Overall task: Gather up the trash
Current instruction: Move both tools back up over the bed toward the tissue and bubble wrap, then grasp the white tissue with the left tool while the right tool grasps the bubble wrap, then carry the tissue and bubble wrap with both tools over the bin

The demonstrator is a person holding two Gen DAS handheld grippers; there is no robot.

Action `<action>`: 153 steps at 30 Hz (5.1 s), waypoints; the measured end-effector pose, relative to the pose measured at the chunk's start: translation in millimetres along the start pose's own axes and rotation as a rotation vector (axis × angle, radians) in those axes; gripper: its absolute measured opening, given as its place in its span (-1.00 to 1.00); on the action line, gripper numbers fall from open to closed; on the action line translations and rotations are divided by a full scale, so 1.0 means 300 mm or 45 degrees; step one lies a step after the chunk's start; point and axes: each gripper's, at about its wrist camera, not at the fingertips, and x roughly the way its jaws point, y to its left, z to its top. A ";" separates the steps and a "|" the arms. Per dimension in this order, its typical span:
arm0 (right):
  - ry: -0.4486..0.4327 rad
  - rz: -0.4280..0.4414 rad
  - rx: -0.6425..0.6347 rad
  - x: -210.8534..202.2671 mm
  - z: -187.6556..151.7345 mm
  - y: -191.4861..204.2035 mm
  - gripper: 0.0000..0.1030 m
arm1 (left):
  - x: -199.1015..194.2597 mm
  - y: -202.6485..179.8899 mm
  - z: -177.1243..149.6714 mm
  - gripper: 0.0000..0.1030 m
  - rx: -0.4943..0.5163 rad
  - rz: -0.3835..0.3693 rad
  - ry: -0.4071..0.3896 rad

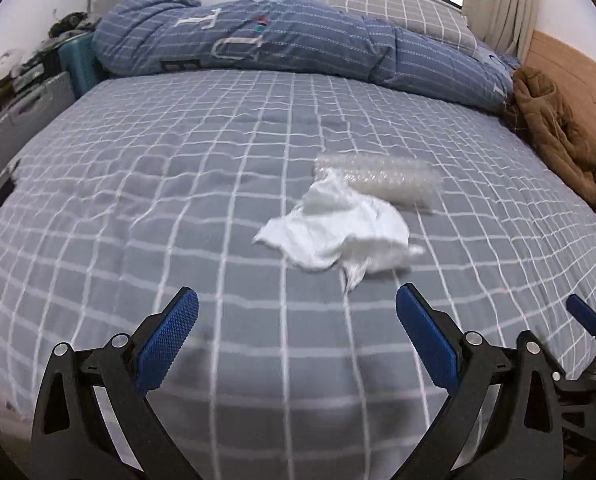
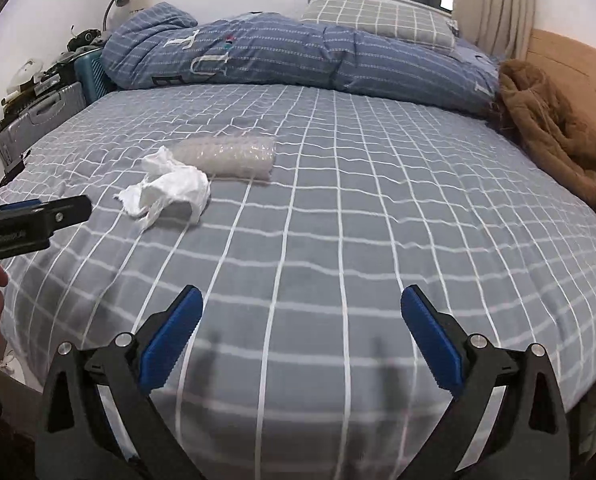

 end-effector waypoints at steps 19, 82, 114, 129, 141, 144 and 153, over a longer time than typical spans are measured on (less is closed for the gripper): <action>-0.037 -0.001 0.003 0.177 0.229 -0.039 0.85 | 0.334 -0.102 0.158 0.85 0.120 -0.006 0.109; 0.144 0.212 -0.153 0.453 0.419 0.261 -0.41 | 0.217 0.266 0.255 -0.82 -0.068 0.041 0.022; -0.091 0.159 0.017 -0.088 0.281 0.172 -0.41 | -0.080 0.058 0.135 -0.82 -0.011 0.040 -0.103; -0.114 0.167 0.028 -0.302 0.166 0.151 -0.41 | -0.276 -0.009 0.002 -0.82 0.006 0.022 -0.140; -0.131 0.163 0.036 -0.455 0.066 0.130 -0.41 | -0.410 -0.056 -0.143 -0.82 0.024 0.009 -0.125; -0.111 0.168 0.030 -0.468 0.024 0.137 -0.41 | -0.424 -0.057 -0.180 -0.82 0.013 0.007 -0.115; -0.076 0.158 0.029 -0.533 -0.095 0.153 -0.41 | -0.471 -0.089 -0.301 -0.82 0.038 -0.020 -0.071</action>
